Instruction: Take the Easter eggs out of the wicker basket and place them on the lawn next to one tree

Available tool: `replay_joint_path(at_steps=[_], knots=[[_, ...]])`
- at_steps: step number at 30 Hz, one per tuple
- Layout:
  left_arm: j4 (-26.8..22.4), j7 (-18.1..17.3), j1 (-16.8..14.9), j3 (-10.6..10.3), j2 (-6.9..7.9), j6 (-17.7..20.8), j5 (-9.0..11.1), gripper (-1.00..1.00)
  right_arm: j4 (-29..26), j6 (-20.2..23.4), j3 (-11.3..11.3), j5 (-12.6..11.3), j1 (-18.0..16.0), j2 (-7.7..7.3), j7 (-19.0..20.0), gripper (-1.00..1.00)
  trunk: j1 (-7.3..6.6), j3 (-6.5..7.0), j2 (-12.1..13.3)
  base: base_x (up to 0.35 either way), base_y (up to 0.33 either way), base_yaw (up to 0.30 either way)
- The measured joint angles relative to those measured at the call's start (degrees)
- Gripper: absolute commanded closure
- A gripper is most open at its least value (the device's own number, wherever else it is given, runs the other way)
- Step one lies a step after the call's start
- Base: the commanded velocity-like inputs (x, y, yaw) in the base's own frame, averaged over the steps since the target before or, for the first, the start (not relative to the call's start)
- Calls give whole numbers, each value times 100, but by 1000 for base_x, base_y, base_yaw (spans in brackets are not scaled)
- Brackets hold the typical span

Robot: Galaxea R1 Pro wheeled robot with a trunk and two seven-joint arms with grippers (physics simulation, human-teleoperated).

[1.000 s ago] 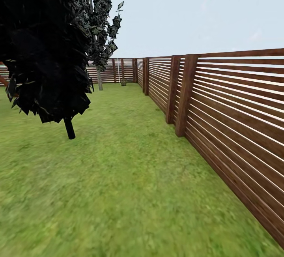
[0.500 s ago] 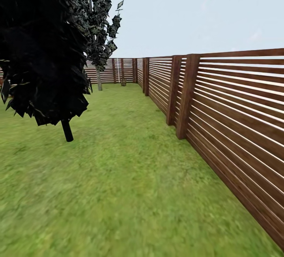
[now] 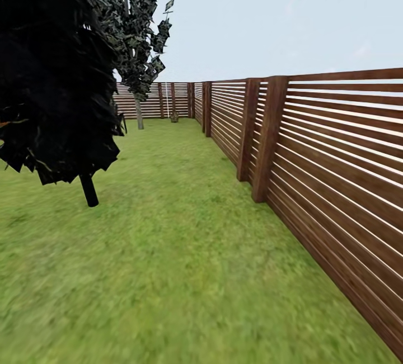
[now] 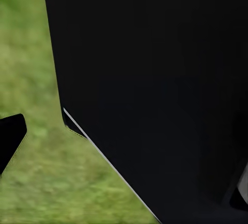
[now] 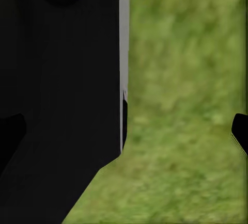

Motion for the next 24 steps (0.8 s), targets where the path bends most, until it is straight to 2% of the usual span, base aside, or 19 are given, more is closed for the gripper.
replay_joint_path(at_steps=[24], knots=[[-4,0,0,-7,-3,-8,-5,-100,-9,-8,-24,-18,0,-18,-4,-100,0,0,0,334,0,0]])
